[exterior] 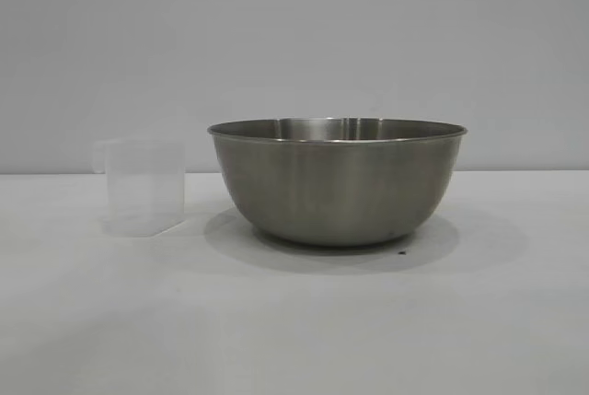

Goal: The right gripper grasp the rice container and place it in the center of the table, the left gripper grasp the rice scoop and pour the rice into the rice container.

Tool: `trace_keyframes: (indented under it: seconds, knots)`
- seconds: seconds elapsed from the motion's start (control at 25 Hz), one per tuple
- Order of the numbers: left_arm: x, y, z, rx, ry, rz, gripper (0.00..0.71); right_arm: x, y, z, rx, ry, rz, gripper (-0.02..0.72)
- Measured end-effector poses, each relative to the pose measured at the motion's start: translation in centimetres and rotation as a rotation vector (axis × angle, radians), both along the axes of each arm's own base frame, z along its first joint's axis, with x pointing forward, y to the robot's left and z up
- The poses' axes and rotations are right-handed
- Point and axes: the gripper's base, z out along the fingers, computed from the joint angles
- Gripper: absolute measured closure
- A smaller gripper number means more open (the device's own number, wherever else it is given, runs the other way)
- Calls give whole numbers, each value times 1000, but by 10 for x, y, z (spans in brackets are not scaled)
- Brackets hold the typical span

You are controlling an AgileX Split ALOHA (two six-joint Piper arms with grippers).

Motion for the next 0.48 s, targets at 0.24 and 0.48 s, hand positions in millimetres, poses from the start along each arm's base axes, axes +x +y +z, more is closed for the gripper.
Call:
trace_keyframes:
  seconds: [0.24, 0.48]
  knots:
    - [-15, -1, 5, -15, -68, -2, 542, 0, 0, 0, 0, 0, 0, 449]
    - [-16, -1, 5, -21, -73, -2, 542, 0, 0, 0, 0, 0, 0, 449]
